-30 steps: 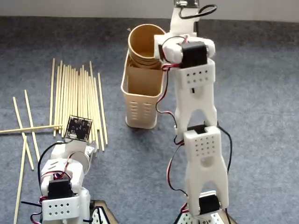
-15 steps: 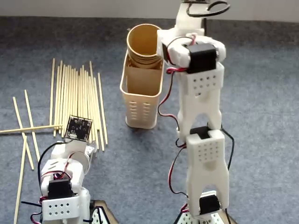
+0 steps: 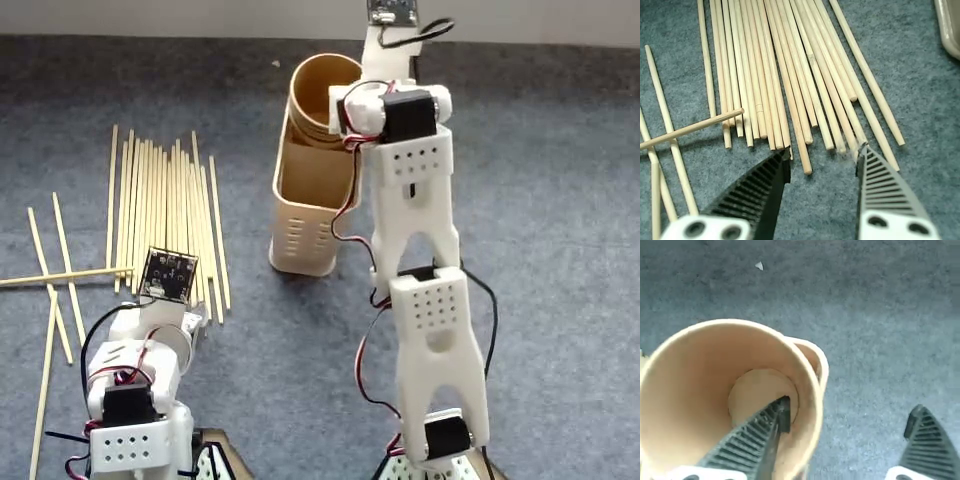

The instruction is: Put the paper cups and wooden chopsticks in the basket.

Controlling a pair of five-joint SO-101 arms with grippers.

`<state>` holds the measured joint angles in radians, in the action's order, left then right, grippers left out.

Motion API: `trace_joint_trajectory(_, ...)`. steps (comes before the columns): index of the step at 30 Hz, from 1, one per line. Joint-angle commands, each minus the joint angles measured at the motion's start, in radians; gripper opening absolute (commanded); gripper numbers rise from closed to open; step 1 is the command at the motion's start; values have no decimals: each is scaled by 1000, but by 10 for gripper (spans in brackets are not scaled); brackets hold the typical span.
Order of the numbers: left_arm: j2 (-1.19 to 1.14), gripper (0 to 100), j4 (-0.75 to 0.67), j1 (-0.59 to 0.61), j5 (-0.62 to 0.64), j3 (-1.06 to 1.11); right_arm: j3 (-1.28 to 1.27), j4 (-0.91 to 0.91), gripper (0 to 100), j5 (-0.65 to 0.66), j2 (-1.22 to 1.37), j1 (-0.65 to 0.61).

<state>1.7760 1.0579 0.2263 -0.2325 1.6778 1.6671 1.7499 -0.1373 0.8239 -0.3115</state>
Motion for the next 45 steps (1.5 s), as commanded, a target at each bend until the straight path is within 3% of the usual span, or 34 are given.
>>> trace_joint_trajectory(1,19,221,-3,-15,-11,18,110,8,358,-3,-205,-2)
trace_joint_trajectory(7,19,221,-3,-15,-11,18,108,13,358,-3,-209,54)
trace_joint_trajectory(18,19,221,-3,-15,-11,18,110,10,358,-3,76,35)
trace_joint_trajectory(22,19,221,-3,-15,-11,18,110,12,358,-3,44,73)
trace_joint_trajectory(27,12,221,6,44,-6,-54,93,18,358,2,-116,208)
trace_joint_trajectory(29,8,221,57,76,0,-133,-53,18,358,48,-213,248)
trace_joint_trajectory(34,7,221,183,82,-6,-274,-687,7,358,123,-512,260)
trace_joint_trajectory(38,-22,221,193,84,-23,-409,-906,2,358,195,-716,254)
trace_joint_trajectory(45,-510,221,316,84,-77,-858,-1290,-8,358,267,-938,259)
